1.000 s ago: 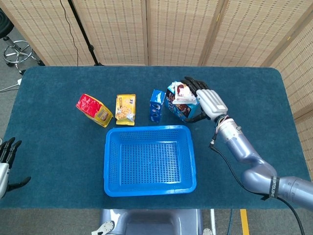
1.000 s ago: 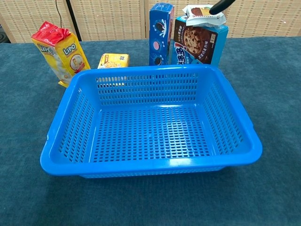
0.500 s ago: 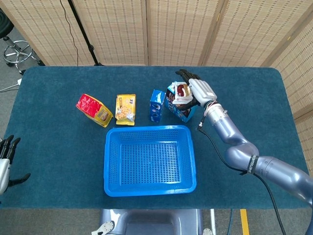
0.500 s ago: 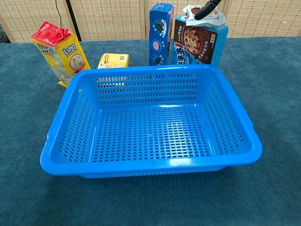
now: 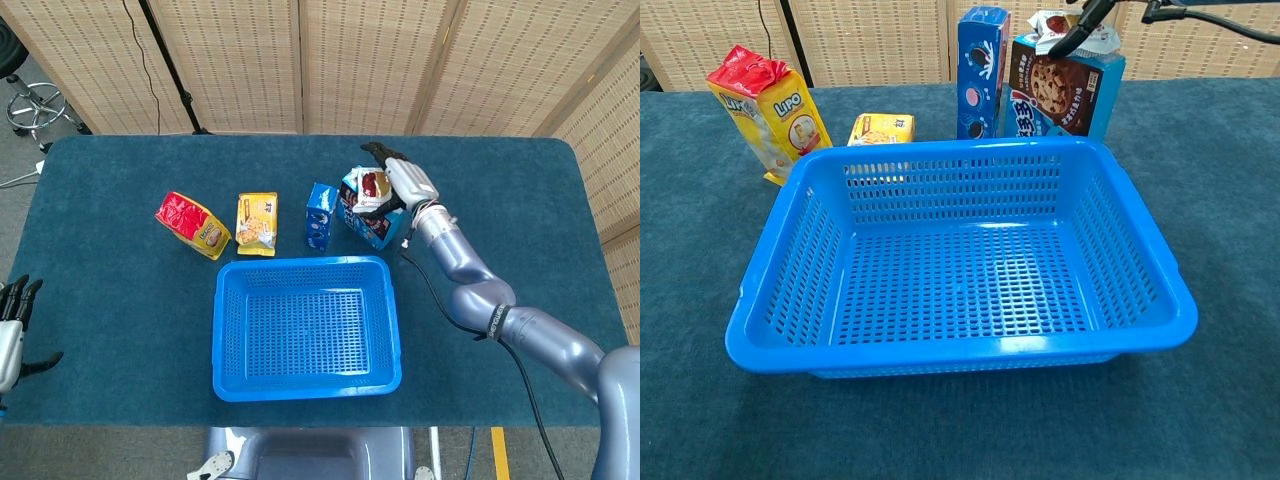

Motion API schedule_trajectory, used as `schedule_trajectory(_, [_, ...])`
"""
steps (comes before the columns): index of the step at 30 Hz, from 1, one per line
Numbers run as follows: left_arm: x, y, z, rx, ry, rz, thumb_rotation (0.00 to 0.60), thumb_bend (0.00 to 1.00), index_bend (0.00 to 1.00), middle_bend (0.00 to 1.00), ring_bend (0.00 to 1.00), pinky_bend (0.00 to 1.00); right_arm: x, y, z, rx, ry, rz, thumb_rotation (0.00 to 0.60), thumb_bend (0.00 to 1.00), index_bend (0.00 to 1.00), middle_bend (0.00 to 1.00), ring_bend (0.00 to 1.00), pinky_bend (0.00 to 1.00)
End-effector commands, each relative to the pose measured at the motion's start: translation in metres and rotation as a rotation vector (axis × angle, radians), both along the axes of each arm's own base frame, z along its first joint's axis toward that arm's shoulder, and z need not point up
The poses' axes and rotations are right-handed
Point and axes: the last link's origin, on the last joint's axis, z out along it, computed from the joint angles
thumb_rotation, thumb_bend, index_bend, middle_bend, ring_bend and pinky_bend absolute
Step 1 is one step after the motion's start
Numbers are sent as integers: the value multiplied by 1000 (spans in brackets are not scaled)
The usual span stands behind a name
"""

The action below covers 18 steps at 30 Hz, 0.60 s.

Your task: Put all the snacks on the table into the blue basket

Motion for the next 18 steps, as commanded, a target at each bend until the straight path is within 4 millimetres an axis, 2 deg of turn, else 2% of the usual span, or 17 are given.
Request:
schedule_trajectory(1, [0, 1, -1, -1, 1, 2, 600, 0, 0, 0, 0, 0, -2, -2, -4, -4, 2, -2, 600, 0, 78, 186, 66, 124])
schedule_trajectory(8, [-1, 3, -2, -6, 2, 7, 600, 0, 0, 0, 0, 0, -4, -3, -8, -26, -8, 5, 600, 0, 332, 452, 294, 335])
schedule_trajectory(12, [-1, 3, -2, -7, -1, 6, 600, 0, 0, 0, 0, 0, -2, -3, -6, -58, -27, 17, 600, 2, 382, 505, 342, 370])
schedule_trajectory(18, [0, 3, -2, -9, -4, 3, 600, 0, 0, 0, 0, 0, 2, -2, 4, -108, -51, 46, 600, 92, 403, 523, 360, 388])
